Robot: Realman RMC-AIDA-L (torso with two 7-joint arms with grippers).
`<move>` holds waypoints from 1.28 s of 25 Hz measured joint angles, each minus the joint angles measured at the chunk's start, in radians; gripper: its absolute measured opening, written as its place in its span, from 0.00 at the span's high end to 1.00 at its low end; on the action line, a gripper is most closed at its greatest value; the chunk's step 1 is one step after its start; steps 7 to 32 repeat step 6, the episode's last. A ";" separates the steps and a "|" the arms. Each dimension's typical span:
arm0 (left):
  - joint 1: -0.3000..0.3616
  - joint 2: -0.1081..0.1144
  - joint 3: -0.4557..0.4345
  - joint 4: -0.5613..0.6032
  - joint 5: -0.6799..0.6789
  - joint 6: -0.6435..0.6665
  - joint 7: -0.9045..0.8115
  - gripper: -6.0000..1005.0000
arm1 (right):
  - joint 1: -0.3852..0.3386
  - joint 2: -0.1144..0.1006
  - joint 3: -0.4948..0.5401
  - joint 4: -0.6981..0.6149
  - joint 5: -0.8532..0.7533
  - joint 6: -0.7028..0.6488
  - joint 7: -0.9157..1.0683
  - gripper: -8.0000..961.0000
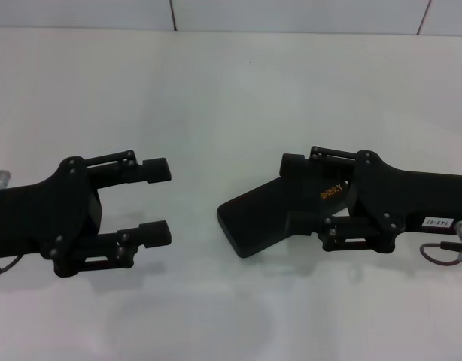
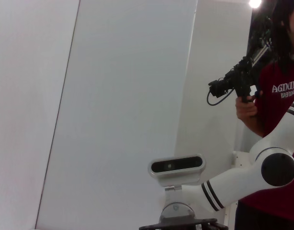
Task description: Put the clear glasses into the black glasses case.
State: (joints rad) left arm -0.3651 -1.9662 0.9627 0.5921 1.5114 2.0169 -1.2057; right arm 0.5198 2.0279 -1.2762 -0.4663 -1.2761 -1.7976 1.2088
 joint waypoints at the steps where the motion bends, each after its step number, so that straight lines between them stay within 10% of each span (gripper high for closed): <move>1: 0.000 0.000 0.000 0.000 0.000 0.000 0.000 0.28 | 0.001 0.000 0.000 0.000 0.000 0.000 0.000 0.18; 32: 0.002 0.000 -0.001 0.000 0.001 0.000 0.000 0.28 | 0.002 0.000 -0.003 0.000 0.000 0.000 0.000 0.18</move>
